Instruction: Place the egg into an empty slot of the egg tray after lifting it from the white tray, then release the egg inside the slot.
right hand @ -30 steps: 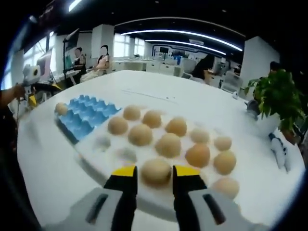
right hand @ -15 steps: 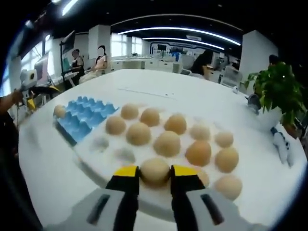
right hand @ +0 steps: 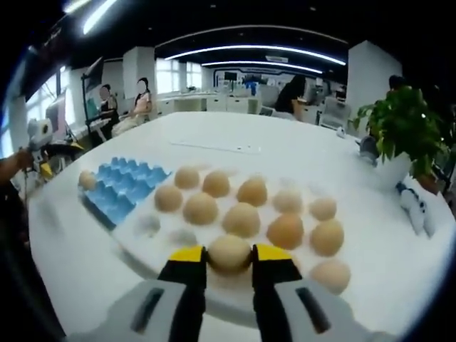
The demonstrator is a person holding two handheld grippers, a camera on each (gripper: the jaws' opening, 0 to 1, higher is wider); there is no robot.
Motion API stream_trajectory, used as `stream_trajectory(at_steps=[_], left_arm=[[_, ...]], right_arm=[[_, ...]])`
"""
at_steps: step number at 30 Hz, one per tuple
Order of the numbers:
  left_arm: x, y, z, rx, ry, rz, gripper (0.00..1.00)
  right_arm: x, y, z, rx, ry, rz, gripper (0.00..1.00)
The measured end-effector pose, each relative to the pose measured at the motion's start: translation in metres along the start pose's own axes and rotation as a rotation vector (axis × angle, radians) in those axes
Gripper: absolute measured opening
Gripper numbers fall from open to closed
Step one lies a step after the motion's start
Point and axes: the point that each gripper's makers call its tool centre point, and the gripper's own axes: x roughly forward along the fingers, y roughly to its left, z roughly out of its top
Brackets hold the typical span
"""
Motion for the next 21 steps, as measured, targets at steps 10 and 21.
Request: stream_trajectory(at_steps=[10, 21], left_arm=[[0.001, 0.001, -0.001, 0.001, 0.002, -0.001, 0.86], [0.001, 0.003, -0.003, -0.001, 0.006, 0.002, 0.86]], right_arm=[[-0.003, -0.002, 0.002, 0.002, -0.007, 0.009, 0.23], [-0.003, 0.011, 0.016, -0.006, -0.035, 0.048, 0.23]])
